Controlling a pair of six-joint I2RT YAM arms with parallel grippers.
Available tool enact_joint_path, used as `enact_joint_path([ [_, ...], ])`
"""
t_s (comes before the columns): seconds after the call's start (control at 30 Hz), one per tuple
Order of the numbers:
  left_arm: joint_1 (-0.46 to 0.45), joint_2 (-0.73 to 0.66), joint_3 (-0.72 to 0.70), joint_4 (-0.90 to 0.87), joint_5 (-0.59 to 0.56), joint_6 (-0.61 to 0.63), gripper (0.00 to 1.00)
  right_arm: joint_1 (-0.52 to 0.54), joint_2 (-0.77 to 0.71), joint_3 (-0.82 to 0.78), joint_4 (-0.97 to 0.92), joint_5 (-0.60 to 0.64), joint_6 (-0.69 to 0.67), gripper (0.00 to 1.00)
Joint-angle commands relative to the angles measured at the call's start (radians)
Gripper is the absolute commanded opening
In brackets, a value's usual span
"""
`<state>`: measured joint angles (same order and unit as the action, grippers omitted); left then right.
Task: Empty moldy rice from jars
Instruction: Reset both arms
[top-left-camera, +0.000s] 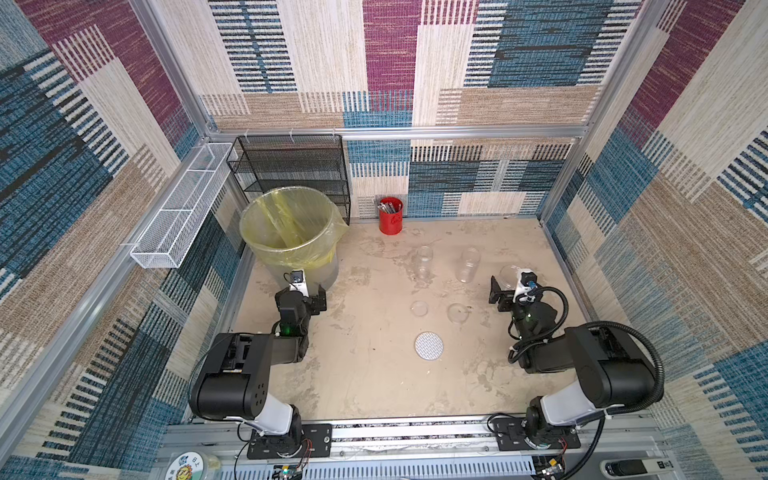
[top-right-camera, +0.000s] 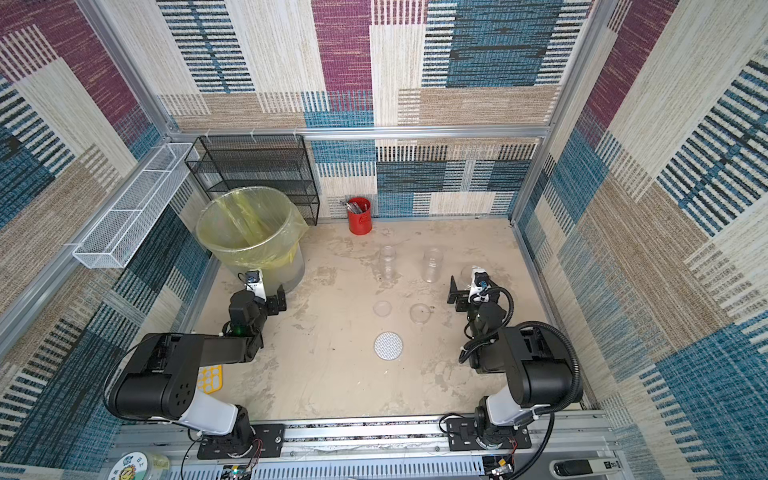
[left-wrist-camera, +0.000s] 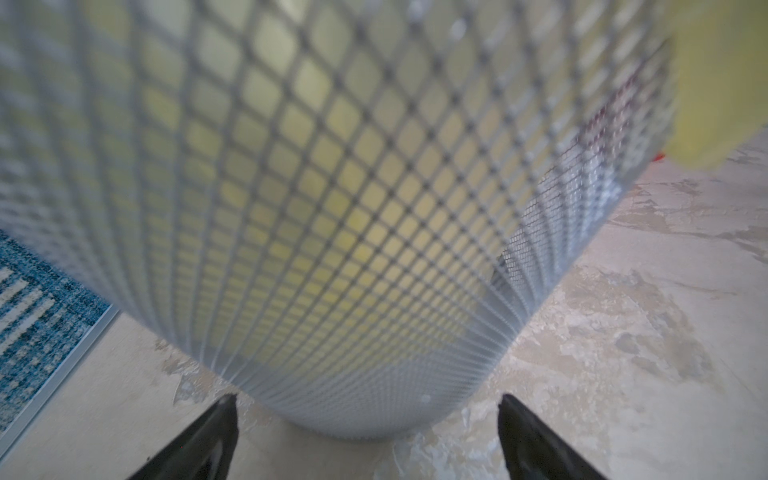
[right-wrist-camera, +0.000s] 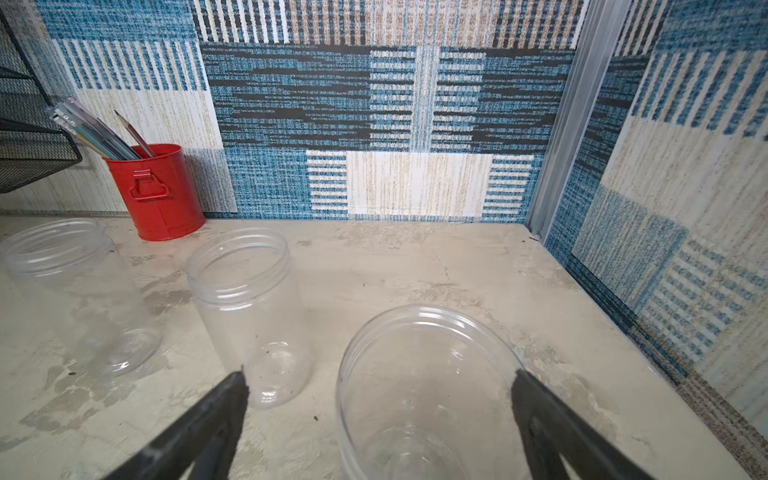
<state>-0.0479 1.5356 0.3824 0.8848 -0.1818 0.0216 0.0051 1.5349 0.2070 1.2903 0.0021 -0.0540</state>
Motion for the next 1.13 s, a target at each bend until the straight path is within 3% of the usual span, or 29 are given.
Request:
enact_joint_path([
  [0.0, 0.002, 0.001, 0.002, 0.011, -0.009, 0.009, 0.99, -0.001, -0.001, 0.003, -0.005, -0.010, 0.013, 0.99],
  [1.1, 0.002, 0.001, 0.005, 0.009, -0.009, 0.009, 0.99, -0.001, 0.001, 0.007, -0.010, -0.012, 0.012, 0.99],
])
